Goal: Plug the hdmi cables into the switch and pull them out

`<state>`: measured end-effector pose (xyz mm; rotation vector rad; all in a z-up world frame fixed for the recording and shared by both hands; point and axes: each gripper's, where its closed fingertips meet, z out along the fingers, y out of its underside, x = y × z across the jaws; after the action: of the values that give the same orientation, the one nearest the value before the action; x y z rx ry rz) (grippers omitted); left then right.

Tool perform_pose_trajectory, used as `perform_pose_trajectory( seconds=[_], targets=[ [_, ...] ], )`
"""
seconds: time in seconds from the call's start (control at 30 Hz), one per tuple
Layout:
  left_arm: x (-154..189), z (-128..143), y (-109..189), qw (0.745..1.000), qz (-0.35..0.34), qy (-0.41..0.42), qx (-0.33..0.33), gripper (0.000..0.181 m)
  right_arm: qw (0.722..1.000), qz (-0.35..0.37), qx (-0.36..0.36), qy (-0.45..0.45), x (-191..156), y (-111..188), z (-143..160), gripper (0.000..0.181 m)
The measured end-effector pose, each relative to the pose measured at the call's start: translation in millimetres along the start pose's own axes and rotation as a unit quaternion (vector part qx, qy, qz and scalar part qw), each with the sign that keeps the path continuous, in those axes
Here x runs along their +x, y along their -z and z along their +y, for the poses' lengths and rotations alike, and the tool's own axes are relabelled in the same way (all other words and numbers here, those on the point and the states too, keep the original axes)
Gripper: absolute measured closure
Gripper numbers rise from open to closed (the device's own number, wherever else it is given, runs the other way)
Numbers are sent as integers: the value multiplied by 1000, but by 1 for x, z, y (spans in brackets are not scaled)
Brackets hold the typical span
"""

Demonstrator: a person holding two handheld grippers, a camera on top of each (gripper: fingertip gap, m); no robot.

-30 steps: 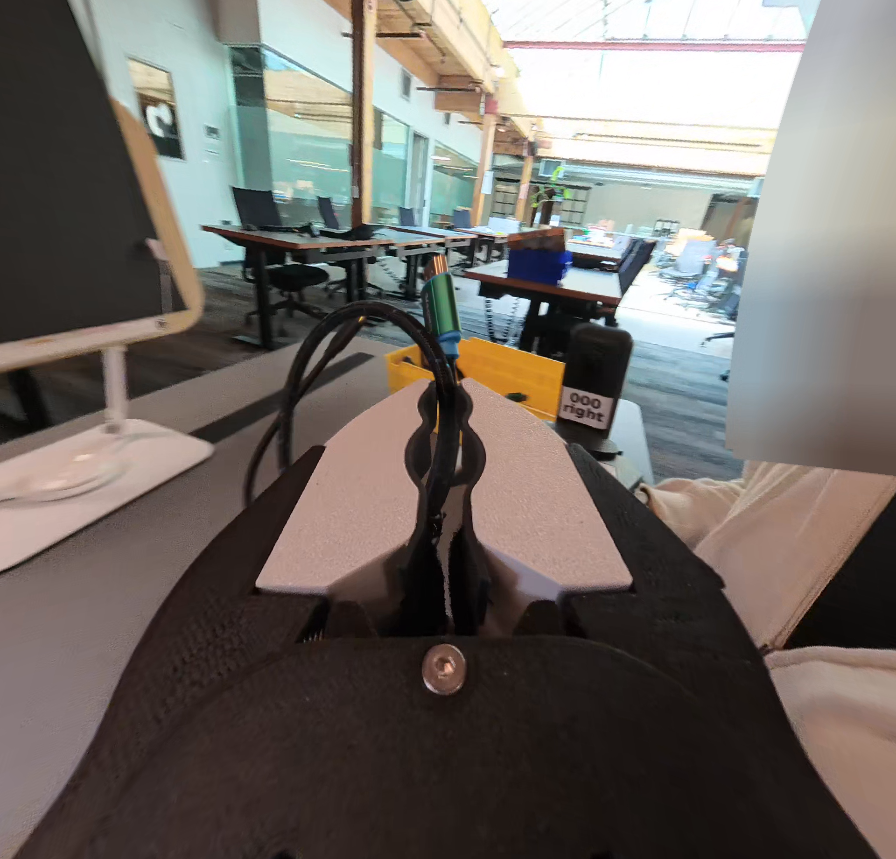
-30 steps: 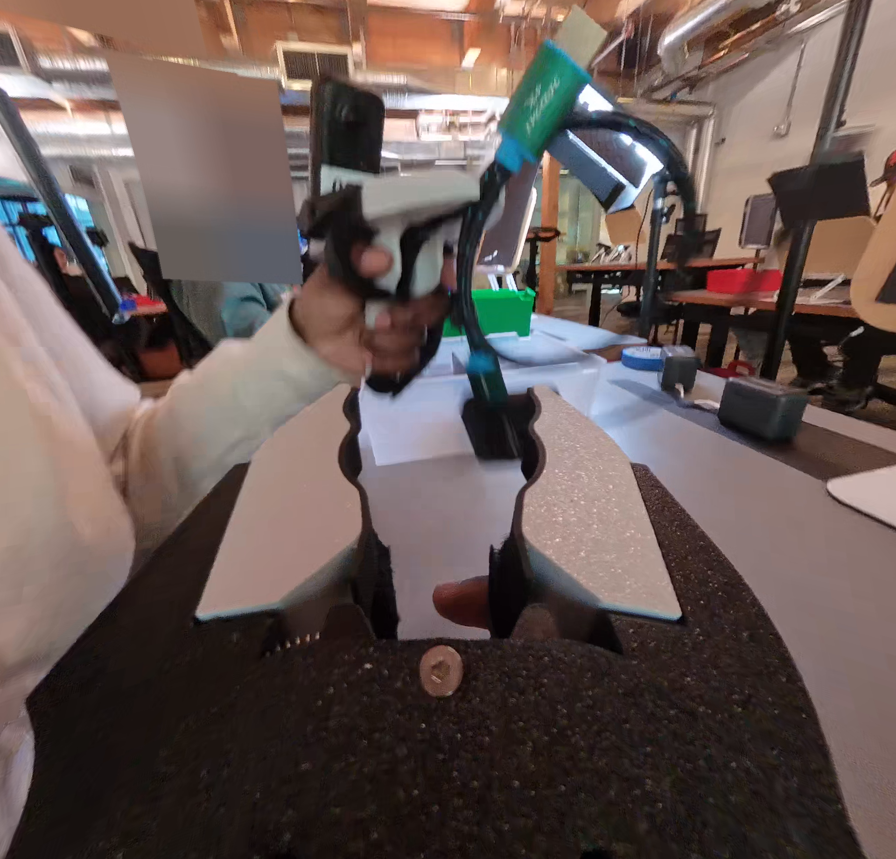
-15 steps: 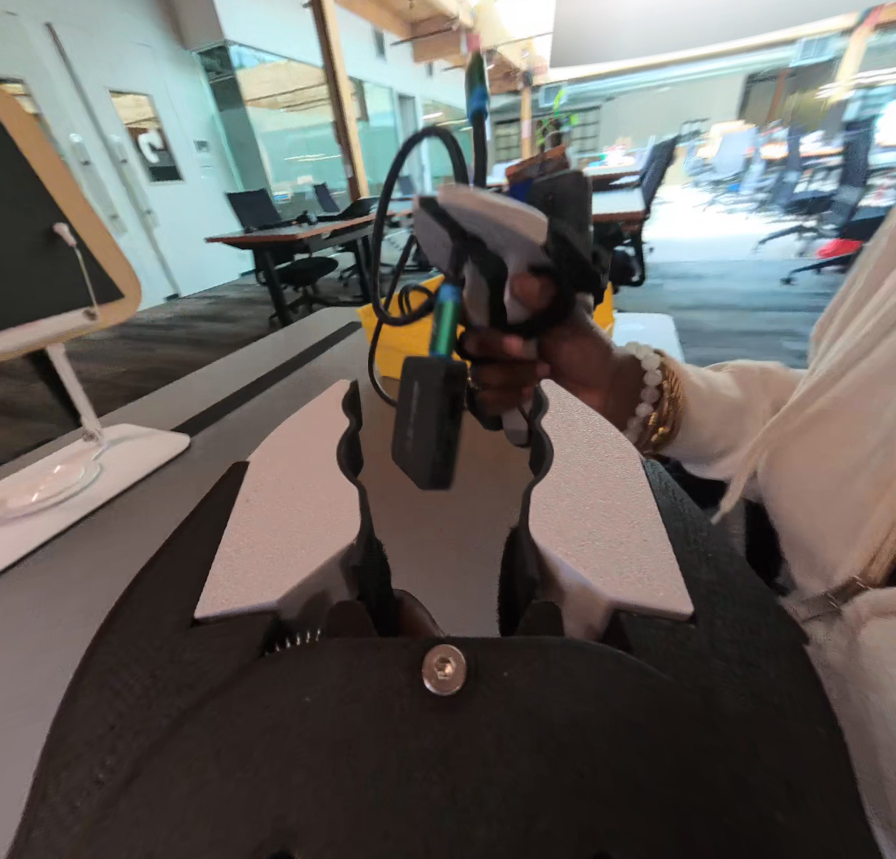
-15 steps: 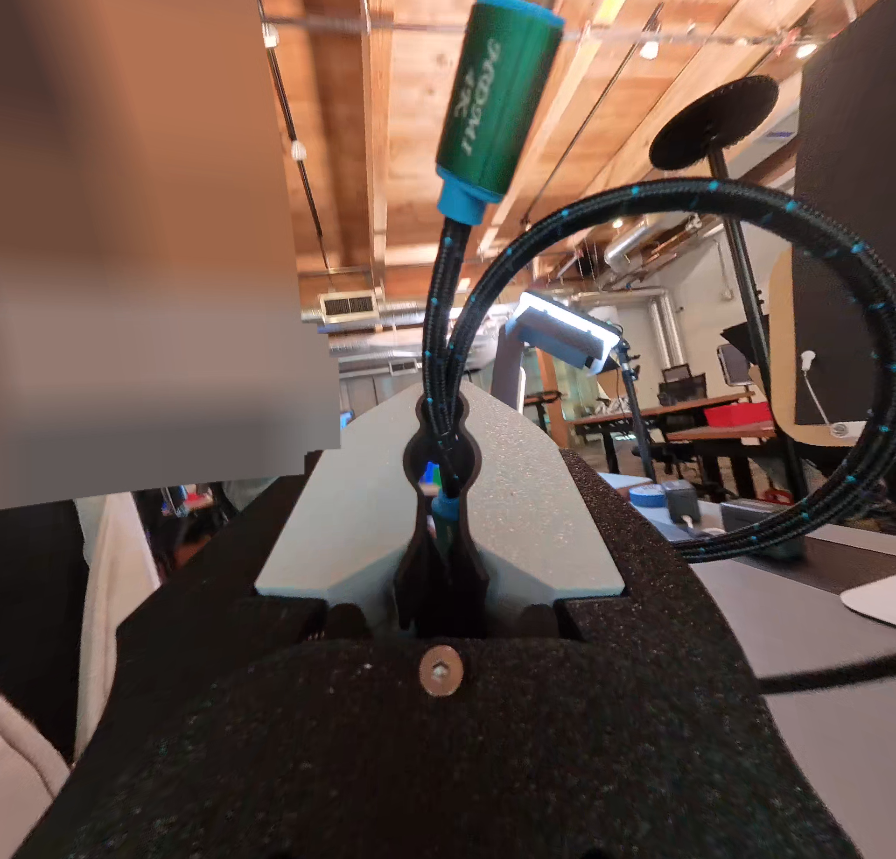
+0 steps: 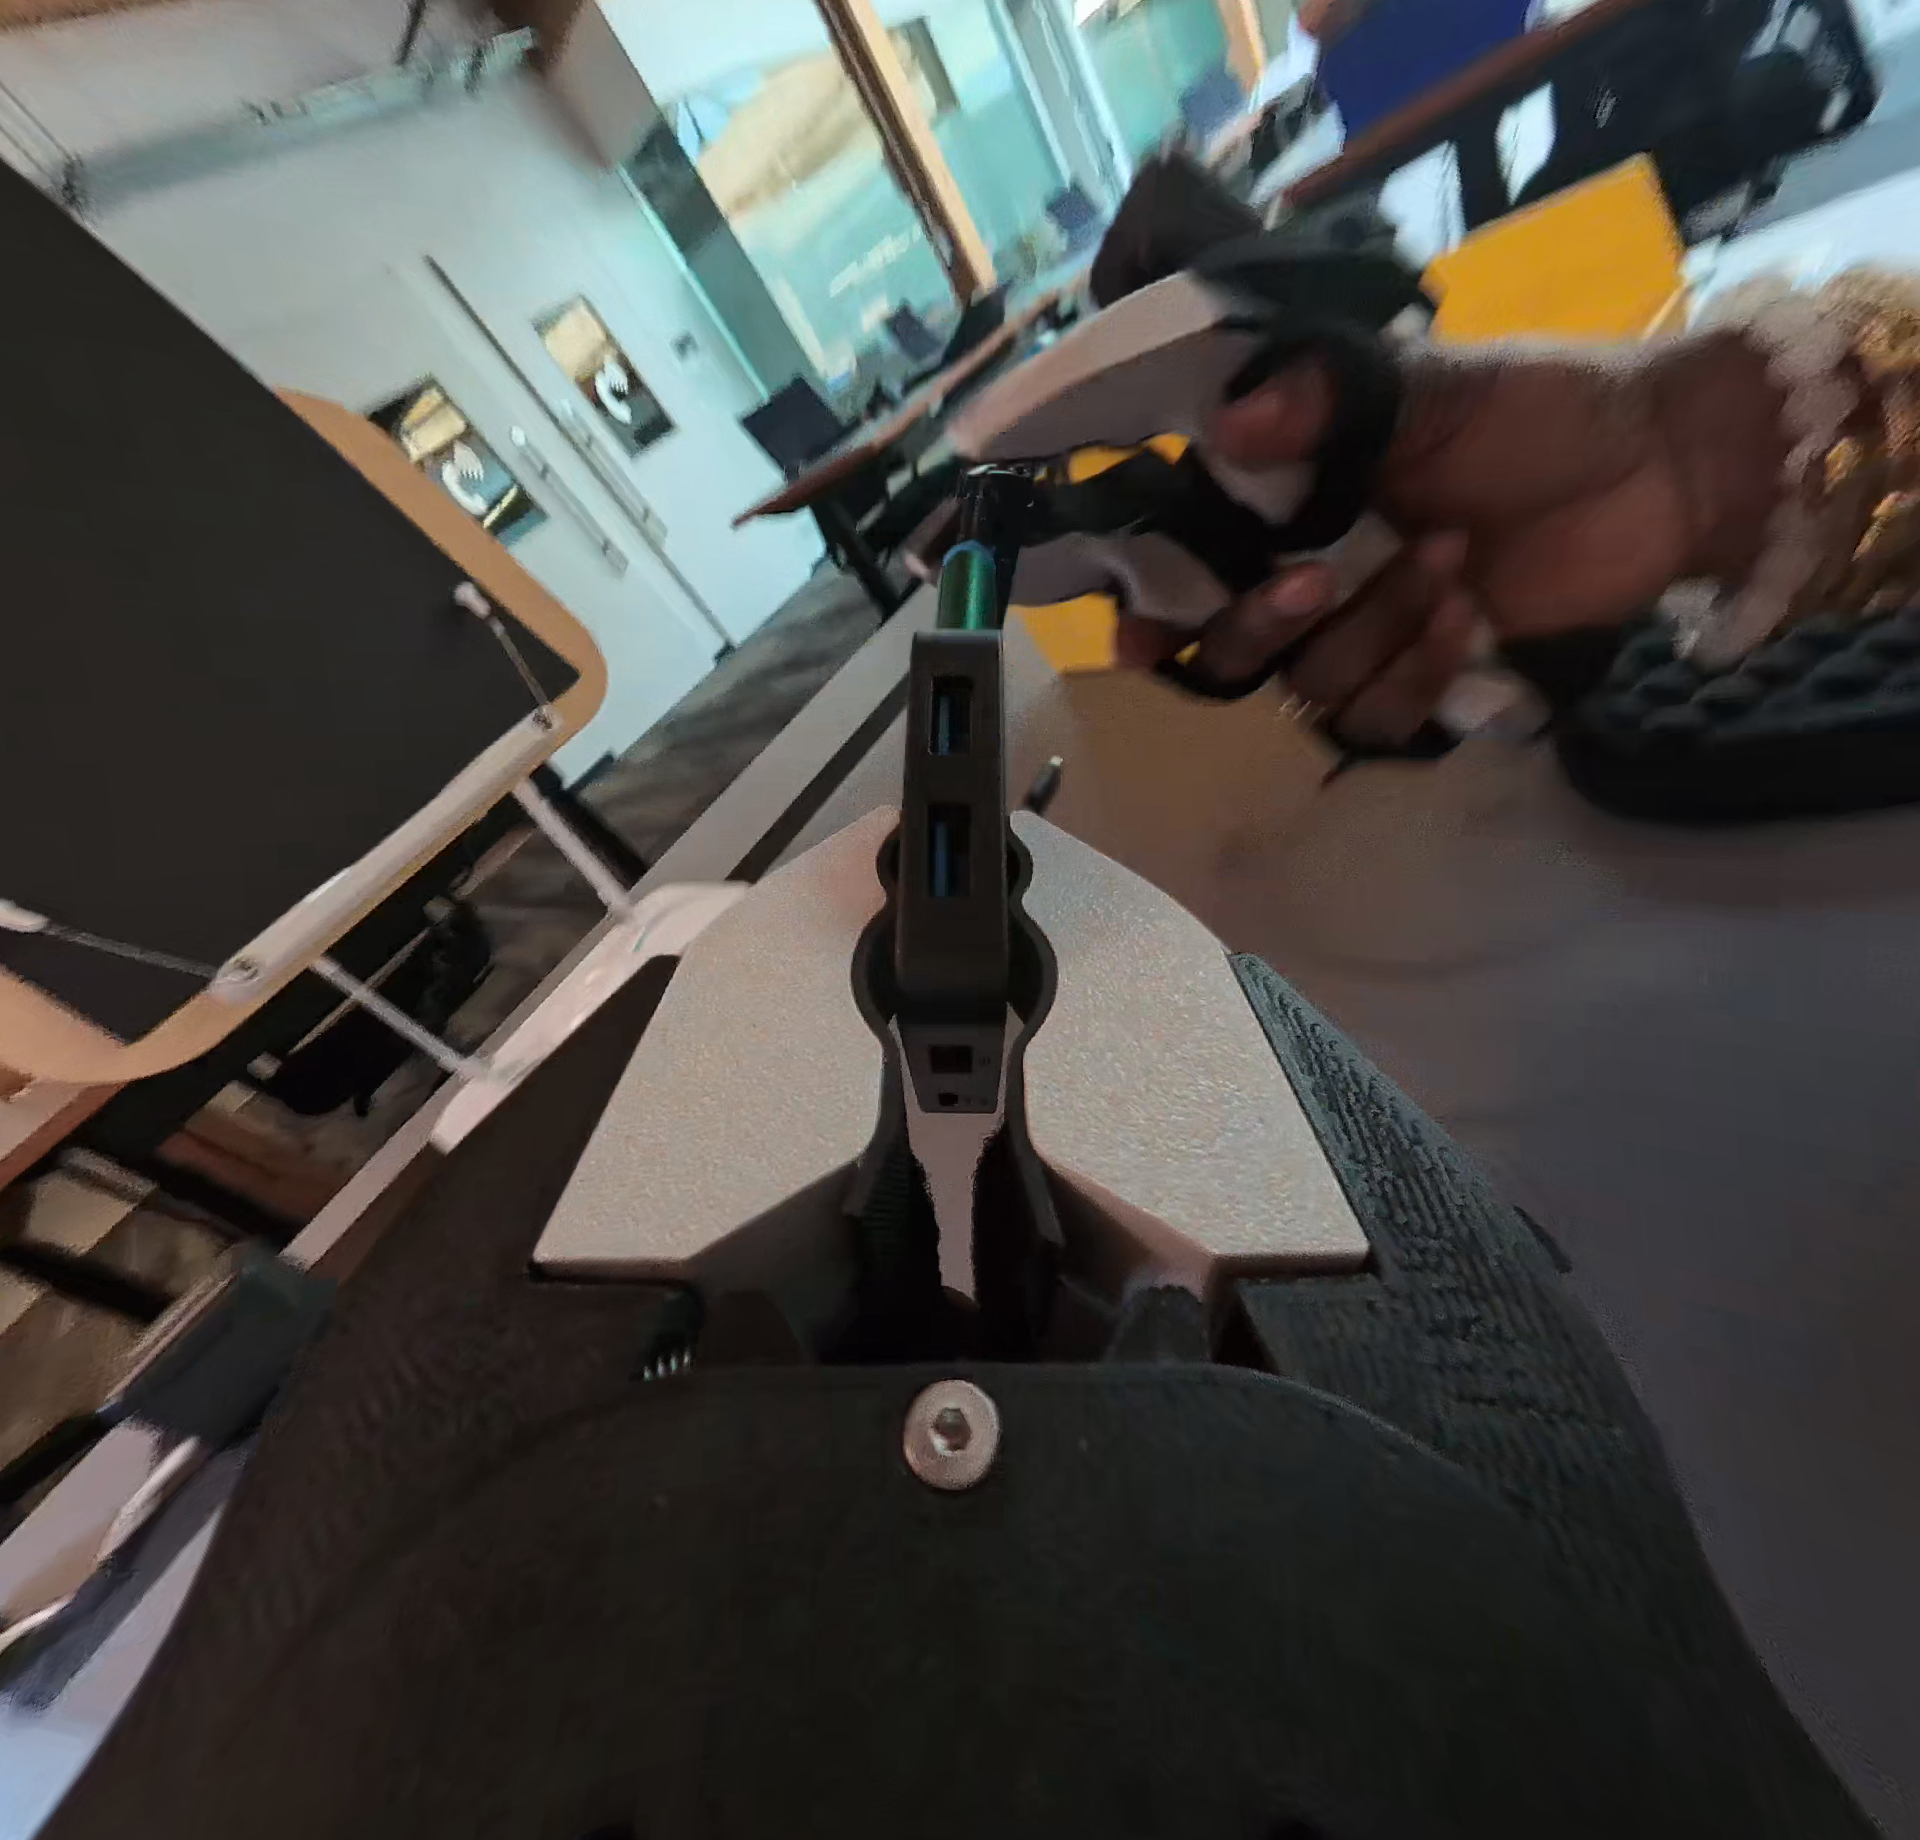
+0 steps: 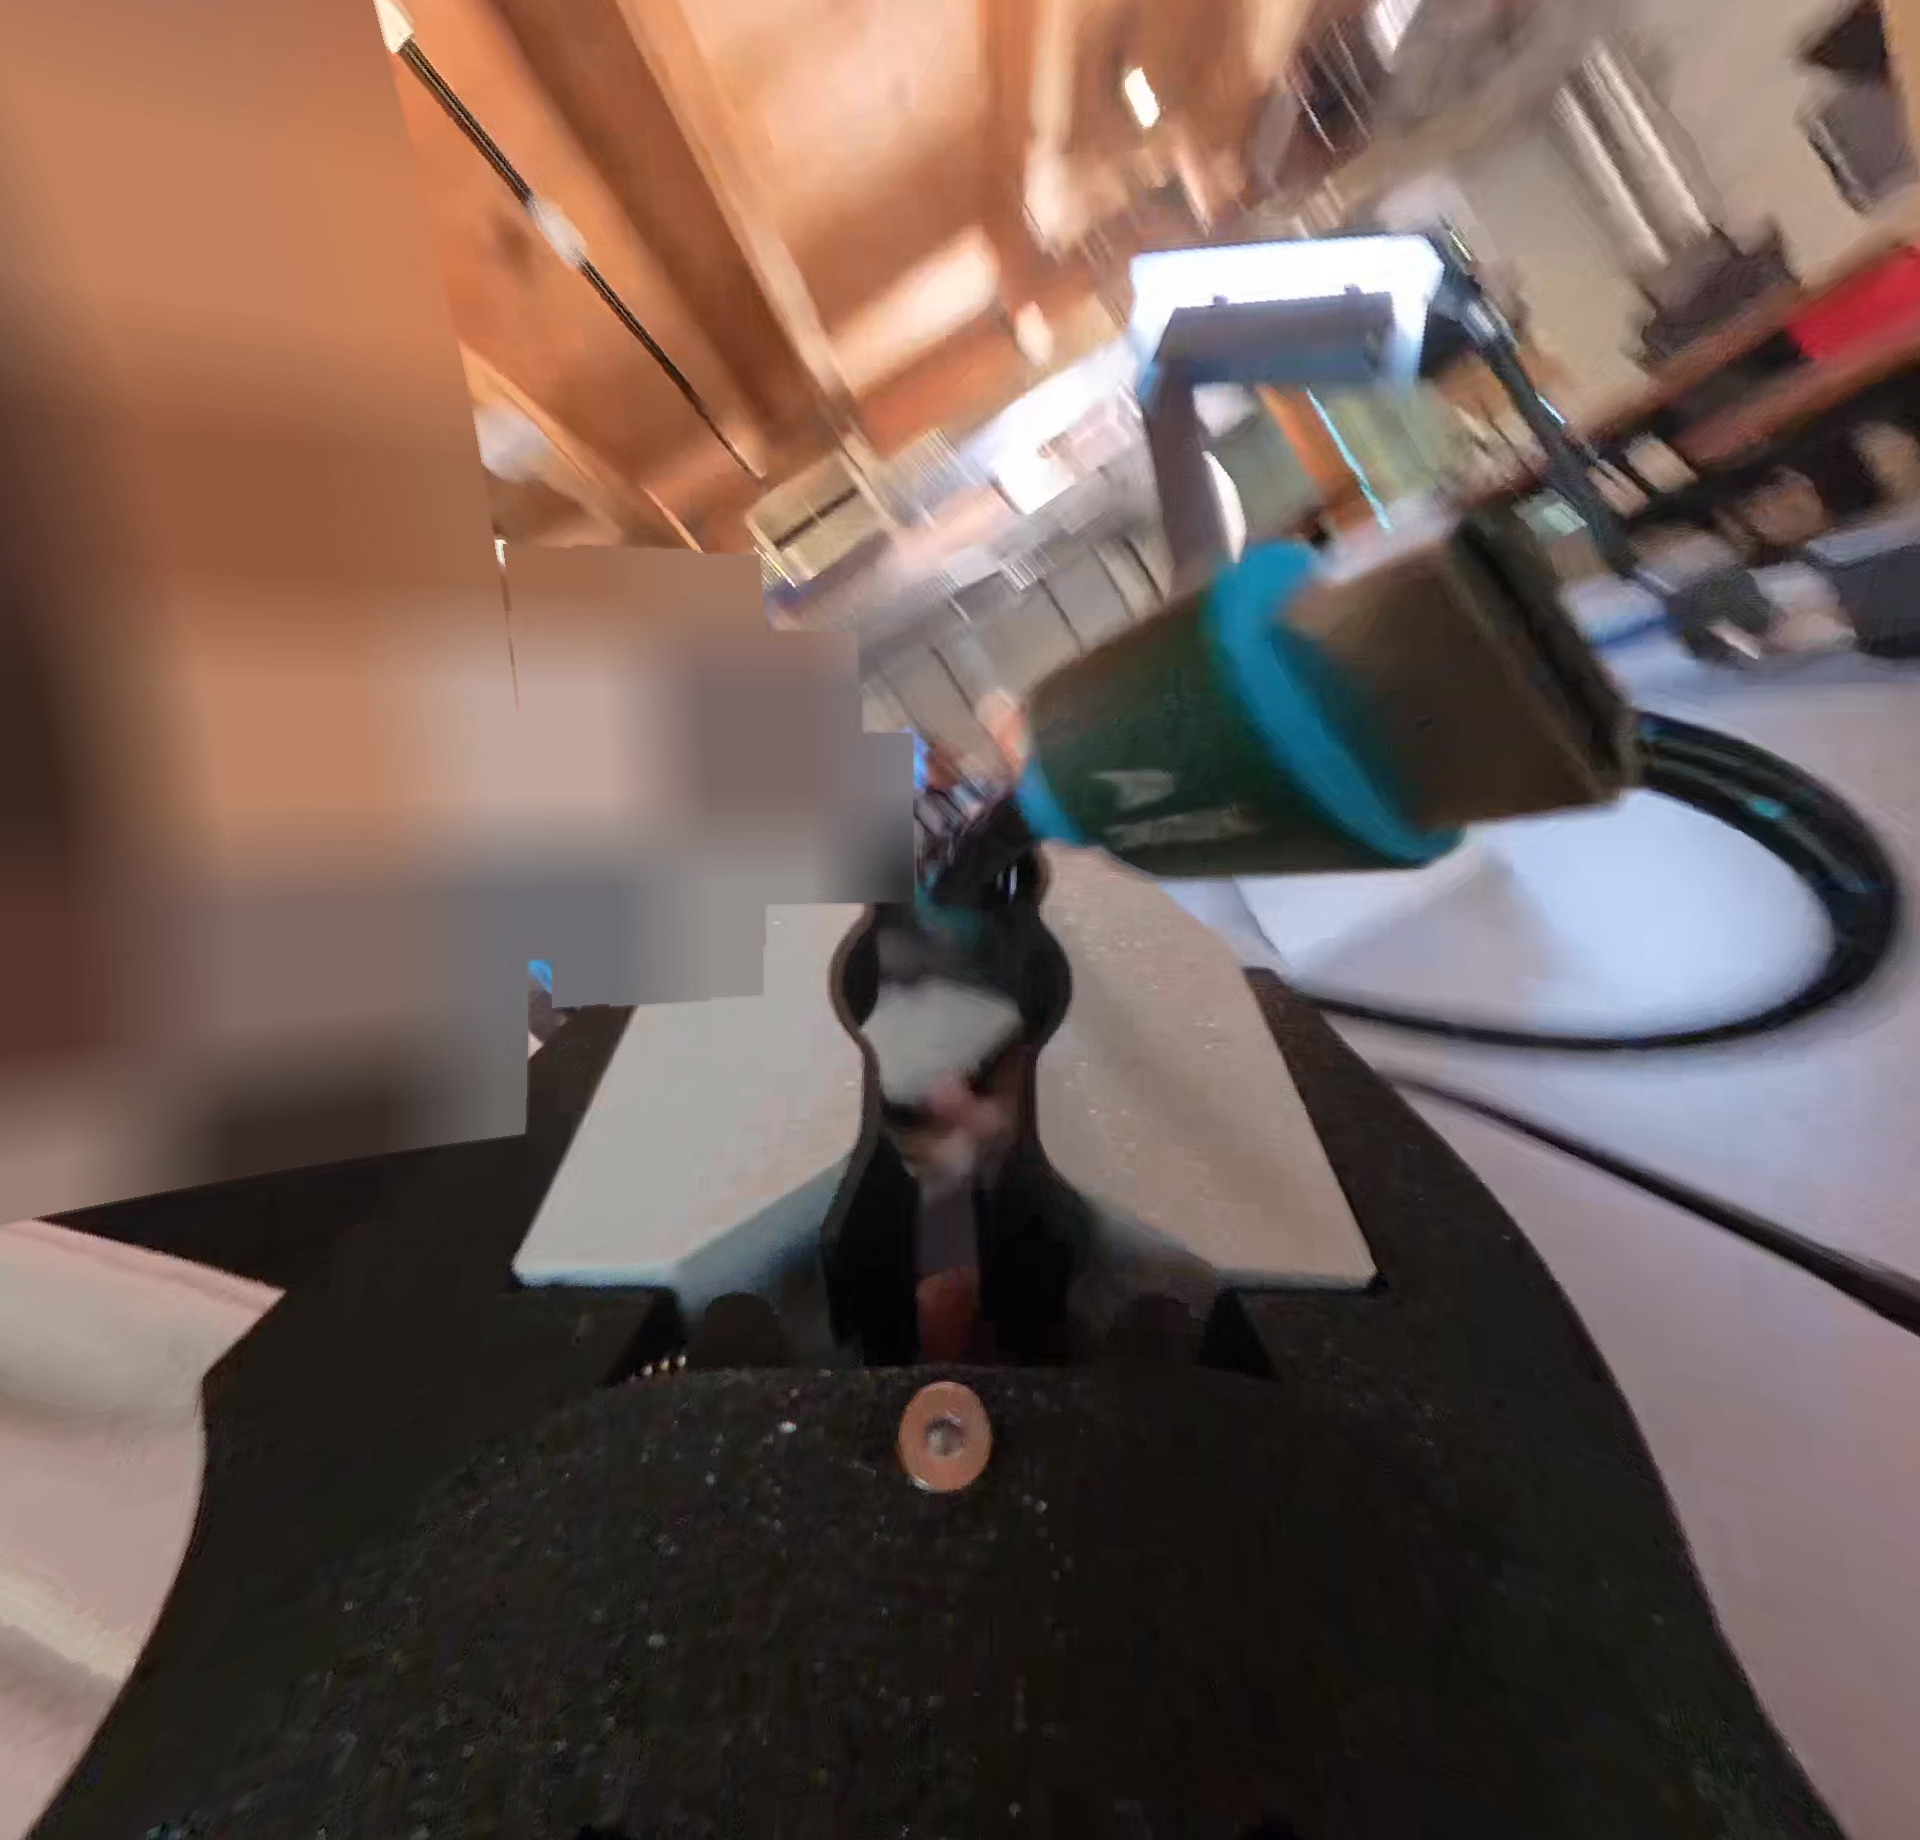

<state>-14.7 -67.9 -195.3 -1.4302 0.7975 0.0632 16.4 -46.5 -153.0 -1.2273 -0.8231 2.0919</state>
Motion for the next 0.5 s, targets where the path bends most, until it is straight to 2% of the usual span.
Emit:
perform_pose_trajectory(
  seconds=[0.03, 0.1, 0.13, 0.17, 0.2, 0.27, 0.3, 0.33, 0.37, 0.43, 0.5],
  targets=[
    [-7, 6, 6, 1000, -4, -11, -21, 168, 998, 42, -47, 28, 8, 7, 11, 147],
    [-21, 18, 18, 998, -8, -30, -61, 168, 973, 140, -134, 126, 26, 27, 25, 134],
    [-25, 24, 22, 995, -6, -51, -84, 168, 943, 197, -170, 206, 36, 38, 25, 132],
    [-26, 29, 25, 991, -4, -80, -108, 168, 899, 241, -198, 307, 39, 44, 21, 133],
    [-26, 34, 26, 985, 0, -109, -130, 168, 844, 258, -218, 417, 35, 44, 16, 136],
    [-21, 41, 24, 974, 11, -158, -160, 168, 716, 238, -256, 605, 20, 28, 17, 143],
    [-18, 43, 22, 970, 17, -176, -167, 167, 654, 223, -289, 663, 20, 20, 24, 143],
    [-14, 44, 19, 966, 22, -191, -172, 168, 606, 206, -327, 695, 26, 13, 33, 141],
    [-11, 44, 16, 963, 27, -204, -175, 168, 575, 193, -359, 709, 35, 7, 42, 138],
    [-5, 42, 11, 960, 35, -219, -173, 168, 545, 175, -398, 717, 52, -3, 55, 133],
    [0, 36, 8, 958, 40, -231, -165, 168, 517, 148, -406, 739, 58, -13, 64, 144]
  ],
)
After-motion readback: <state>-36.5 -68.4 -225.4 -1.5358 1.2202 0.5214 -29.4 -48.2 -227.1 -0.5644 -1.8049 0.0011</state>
